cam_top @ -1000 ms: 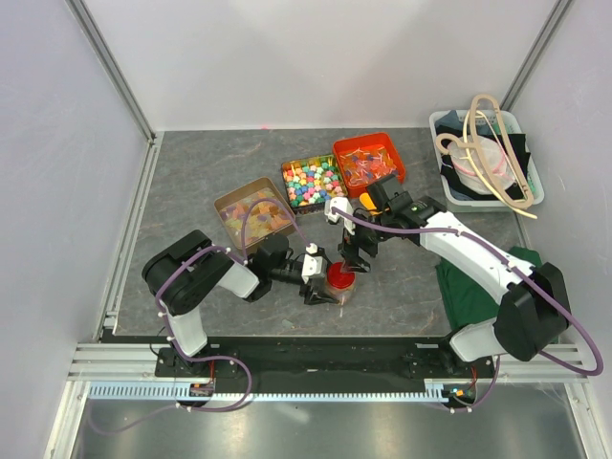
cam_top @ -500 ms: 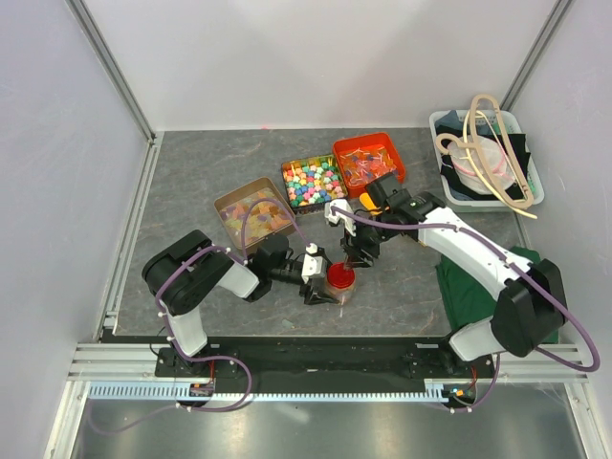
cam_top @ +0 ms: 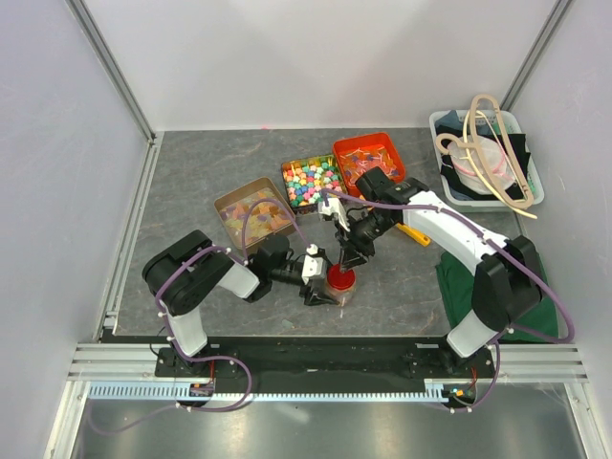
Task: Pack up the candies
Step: Close the bottle lid on the packing bottle.
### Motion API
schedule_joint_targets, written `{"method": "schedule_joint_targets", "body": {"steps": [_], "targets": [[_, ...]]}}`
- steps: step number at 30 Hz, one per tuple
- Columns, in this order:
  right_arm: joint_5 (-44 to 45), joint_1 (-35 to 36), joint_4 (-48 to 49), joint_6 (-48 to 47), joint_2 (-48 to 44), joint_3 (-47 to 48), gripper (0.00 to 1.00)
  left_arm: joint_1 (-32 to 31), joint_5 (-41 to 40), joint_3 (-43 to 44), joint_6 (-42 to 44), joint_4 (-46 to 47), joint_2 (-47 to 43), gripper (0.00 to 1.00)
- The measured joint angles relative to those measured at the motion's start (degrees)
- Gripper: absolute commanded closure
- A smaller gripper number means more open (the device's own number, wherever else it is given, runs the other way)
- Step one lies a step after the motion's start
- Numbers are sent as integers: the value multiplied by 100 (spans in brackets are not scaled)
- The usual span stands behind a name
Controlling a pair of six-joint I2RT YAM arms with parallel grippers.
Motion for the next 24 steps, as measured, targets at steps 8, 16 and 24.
{"method": "schedule_joint_targets", "body": {"steps": [8, 16, 24], "targets": [[-28, -61, -133, -118, 24, 59, 76, -28, 26, 0, 9, -11, 0, 42], [59, -81, -144, -214, -144, -46, 75, -85, -105, 0, 7, 42, 0, 48], [166, -120, -83, -282, -369, -223, 73, -122, -234, 0, 4, 81, 0, 48]]}}
